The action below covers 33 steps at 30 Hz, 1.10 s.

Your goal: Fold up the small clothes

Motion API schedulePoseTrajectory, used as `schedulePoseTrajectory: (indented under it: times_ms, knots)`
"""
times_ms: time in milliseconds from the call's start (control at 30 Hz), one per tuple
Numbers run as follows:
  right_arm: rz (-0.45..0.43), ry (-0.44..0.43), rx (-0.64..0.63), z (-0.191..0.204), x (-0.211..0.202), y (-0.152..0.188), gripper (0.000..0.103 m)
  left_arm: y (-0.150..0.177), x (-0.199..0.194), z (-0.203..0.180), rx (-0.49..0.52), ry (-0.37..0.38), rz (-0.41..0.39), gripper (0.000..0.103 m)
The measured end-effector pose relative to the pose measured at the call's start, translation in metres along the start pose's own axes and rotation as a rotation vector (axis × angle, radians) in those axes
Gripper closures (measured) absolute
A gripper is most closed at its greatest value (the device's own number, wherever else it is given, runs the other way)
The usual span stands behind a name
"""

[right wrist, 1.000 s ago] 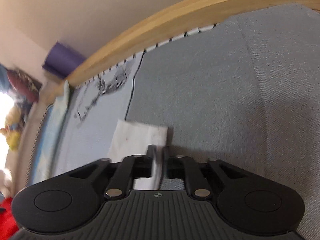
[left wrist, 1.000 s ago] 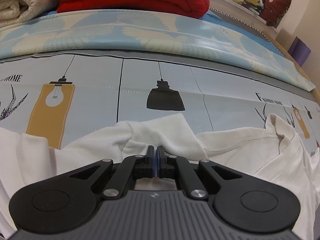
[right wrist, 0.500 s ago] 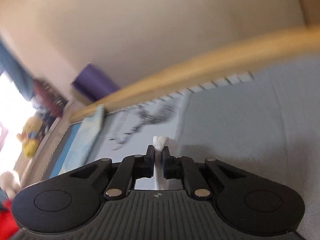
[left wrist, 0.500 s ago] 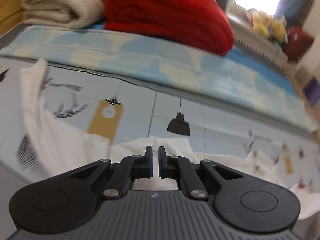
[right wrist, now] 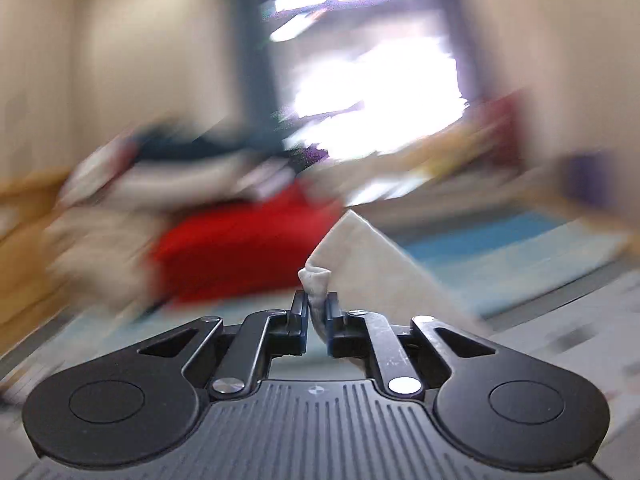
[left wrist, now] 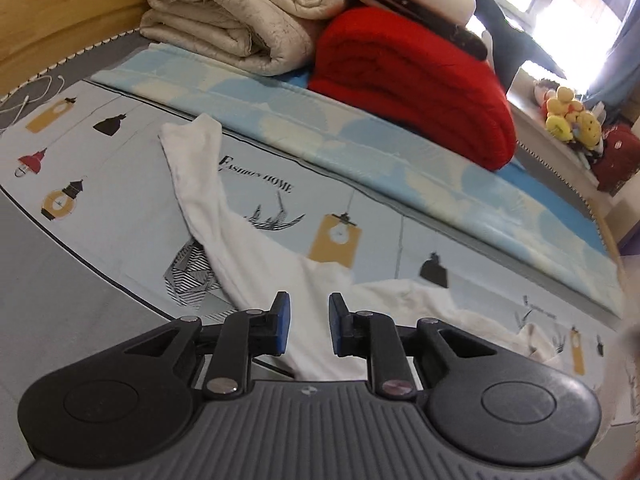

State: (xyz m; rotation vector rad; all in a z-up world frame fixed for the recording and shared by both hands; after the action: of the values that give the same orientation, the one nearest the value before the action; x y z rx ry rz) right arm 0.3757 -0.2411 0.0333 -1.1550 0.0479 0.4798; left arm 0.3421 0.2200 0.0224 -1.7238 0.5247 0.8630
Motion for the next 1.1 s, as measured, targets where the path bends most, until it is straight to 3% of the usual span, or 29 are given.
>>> schedulePoseTrajectory:
  times_ms: [67,167,200,267,367,467,600,700,800,867,967,1100]
  knots:
    - [0.242,-0.116,-0.024,0.047,0.039,0.059,0.075,0.003,0.007,0.002,0.025,0.002,0.036,0.08]
    - [0.596,-0.184,-0.027,0.079,0.061,0.144,0.076,0.009,0.023,0.005,-0.015,0.062,0.104,0.078]
    - [0.654,-0.182,-0.069,0.081,0.057,0.158,0.076,0.011,0.029,0.004,-0.015,0.087,0.127,0.078]
    - [0.689,-0.179,-0.148,0.077,0.04,0.158,0.075,0.013,0.039,-0.003,0.009,0.14,0.156,0.078]
    - [0.68,-0.135,-0.232,0.052,0.019,0.119,0.073,0.019,0.049,-0.02,0.066,0.213,0.167,0.079]
    - [0.588,-0.02,-0.256,0.011,-0.004,0.07,0.066,0.031,0.068,-0.038,0.087,0.298,0.213,0.08]
    - [0.385,0.166,-0.075,-0.064,-0.031,0.03,0.063,0.049,0.091,-0.059,0.097,0.351,0.269,0.08]
    - [0.379,0.365,0.103,-0.117,-0.032,0.033,0.063,0.061,0.108,-0.07,0.069,0.355,0.311,0.08]
    - [0.292,0.367,0.202,-0.138,-0.039,0.019,0.063,0.07,0.126,-0.085,0.074,0.364,0.349,0.08]
    - [0.3,0.393,0.151,-0.143,-0.038,0.018,0.063,0.076,0.136,-0.096,0.103,0.341,0.366,0.079]
    - [0.314,0.395,0.208,-0.156,-0.038,0.018,0.063,0.085,0.15,-0.102,0.15,0.253,0.388,0.078]
    - [0.313,0.421,0.212,-0.166,-0.033,0.017,0.063,0.086,0.152,-0.11,0.16,0.258,0.374,0.077]
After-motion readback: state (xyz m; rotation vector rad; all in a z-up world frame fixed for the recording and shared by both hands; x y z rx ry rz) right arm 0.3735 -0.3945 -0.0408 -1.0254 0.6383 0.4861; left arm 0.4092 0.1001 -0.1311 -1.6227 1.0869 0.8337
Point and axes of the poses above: each gripper's, at about its wrist camera, not at the fingertips, and x roughly the way its jaws point, z to its left, y to its underside, the point moved 3 cm from there along x, roughly the way its jaws point, and after that the axes turned 8 degrees about x, right-handed, at the moved point
